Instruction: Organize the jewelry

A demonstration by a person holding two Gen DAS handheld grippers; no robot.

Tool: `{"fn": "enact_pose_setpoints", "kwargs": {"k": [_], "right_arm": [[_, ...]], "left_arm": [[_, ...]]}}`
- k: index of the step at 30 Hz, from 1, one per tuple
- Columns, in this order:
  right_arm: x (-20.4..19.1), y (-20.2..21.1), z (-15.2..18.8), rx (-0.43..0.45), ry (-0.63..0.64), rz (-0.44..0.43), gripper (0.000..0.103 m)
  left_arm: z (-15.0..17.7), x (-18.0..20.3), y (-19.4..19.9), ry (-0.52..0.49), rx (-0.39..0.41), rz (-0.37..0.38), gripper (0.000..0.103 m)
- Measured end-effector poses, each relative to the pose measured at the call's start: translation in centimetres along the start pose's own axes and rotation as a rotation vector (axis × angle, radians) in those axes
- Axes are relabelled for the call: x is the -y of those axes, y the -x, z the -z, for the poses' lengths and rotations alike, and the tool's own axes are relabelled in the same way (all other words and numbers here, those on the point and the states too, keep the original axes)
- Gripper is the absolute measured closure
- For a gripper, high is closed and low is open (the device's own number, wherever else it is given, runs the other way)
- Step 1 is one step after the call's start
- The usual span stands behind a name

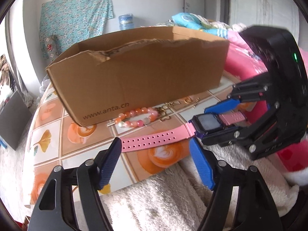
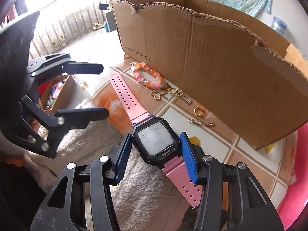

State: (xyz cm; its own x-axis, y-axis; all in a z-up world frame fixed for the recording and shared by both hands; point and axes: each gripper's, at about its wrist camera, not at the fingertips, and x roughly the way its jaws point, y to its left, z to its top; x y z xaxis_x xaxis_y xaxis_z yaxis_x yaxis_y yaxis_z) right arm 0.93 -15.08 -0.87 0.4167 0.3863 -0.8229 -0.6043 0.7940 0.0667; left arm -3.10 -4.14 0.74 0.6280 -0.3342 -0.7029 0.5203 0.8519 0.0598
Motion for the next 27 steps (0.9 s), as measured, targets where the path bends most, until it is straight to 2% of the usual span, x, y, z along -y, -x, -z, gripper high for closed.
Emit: {"fn": "enact_pose_setpoints", "kwargs": {"k": [6, 12, 14, 15, 16, 17, 21, 27], "right_arm": [[2.9, 0.1, -0.4, -0.019, -0.088, -0.186, 0.055], [5.2, -0.5, -0.8, -0.044, -0.158, -0.336, 0.055], [5.6, -0.5, -0.7, -0.044, -0.178, -0.361, 0.055], [5.9, -0.2, -0.6, -0.042, -0.185, -0.366, 0.055], [6.0, -0.2, -0.5, -0.040, -0.192, -0.368, 0.055], [6.1, 0.2, -0.3, -0.037, -0.197, -0.366, 0.055], [5.8, 0.4, -0.2, -0.028, -0.191, -0.333, 0.055], [3.9, 0.6, 0.1, -0.025, -0.130, -0.235, 0.055]], "left_arm": [[0.0, 2.1, -1.3, -0.139, -0.032, -0.014, 0.039], [-0.7, 2.6, -2.7, -0.164, -0.052, 0.002, 0.049], [-1.0, 2.5, -2.8, -0.153, -0.050, 0.011, 0.063], [-1.2, 2.2, -3.0, -0.146, -0.053, 0.014, 0.069], [-1.3, 2.0, -3.1, -0.131, -0.059, 0.017, 0.078], [-1.4, 1.7, -3.2, -0.113, -0.062, 0.029, 0.082], [-2.0, 0.5, -3.4, -0.018, -0.090, 0.100, 0.087], [-2.6, -2.1, -4.2, 0.174, -0.158, 0.223, 0.093]]}}
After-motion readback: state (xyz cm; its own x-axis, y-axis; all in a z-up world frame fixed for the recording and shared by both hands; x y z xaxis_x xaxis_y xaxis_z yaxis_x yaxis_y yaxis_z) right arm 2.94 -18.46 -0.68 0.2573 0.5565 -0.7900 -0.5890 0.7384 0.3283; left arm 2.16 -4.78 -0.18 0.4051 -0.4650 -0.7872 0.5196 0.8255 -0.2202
